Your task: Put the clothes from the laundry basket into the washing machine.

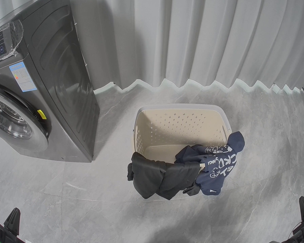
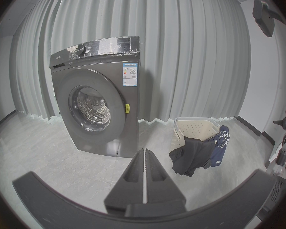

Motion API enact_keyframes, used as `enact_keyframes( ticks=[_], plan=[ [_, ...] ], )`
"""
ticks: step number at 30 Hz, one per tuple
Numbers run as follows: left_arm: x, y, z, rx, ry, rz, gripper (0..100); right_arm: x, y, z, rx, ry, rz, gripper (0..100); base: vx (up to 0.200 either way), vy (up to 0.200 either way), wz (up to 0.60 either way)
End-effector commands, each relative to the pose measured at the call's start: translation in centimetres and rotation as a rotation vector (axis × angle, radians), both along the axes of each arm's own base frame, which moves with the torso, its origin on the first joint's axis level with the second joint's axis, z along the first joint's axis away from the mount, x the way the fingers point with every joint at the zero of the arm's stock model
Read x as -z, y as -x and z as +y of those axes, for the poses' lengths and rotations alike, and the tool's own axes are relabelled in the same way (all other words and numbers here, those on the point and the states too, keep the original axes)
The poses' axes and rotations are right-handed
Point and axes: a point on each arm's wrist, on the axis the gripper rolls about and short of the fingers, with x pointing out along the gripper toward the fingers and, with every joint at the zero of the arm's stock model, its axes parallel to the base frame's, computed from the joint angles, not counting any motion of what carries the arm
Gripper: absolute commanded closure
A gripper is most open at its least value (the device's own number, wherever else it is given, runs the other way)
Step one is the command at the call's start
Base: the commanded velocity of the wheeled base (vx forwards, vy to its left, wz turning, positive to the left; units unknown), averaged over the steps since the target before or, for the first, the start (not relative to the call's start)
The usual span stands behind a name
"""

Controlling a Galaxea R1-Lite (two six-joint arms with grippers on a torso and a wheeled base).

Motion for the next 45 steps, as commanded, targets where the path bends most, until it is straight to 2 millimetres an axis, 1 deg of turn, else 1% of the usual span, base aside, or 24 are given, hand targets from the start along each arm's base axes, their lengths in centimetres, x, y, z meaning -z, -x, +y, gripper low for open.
enact_keyframes(
  ticks=[1, 5, 17, 26, 38, 45],
  plan=[
    [0.48, 0.01, 0.0, -0.002, 0.0, -0.001, 100, 0.46, -0.08, 0.0, 0.0, -0.001, 0.012, 100, 0.0, 0.0, 0.0],
    [0.44, 0.02, 0.0, 0.0, 0.0, -0.002, 100, 0.46, -0.08, 0.0, 0.0, -0.001, 0.012, 100, 0.0, 0.0, 0.0],
    [0.44, 0.02, 0.0, 0.0, -0.001, -0.002, 100, 0.46, -0.08, 0.0, 0.0, -0.001, 0.012, 100, 0.0, -0.2, 0.0],
    [0.44, 0.02, 0.0, 0.0, 0.0, -0.002, 100, 0.46, -0.08, 0.0, 0.0, -0.001, 0.012, 100, 0.0, 0.0, 0.0],
    [0.44, 0.02, 0.0, 0.0, 0.0, -0.002, 100, 0.46, -0.08, 0.0, 0.0, 0.001, 0.012, 100, 0.2, 0.0, 0.0],
    [0.44, 0.02, 0.0, 0.0, 0.0, -0.002, 100, 0.46, -0.08, 0.0, 0.0, 0.001, 0.012, 100, 0.0, 0.0, 0.0]
  ],
)
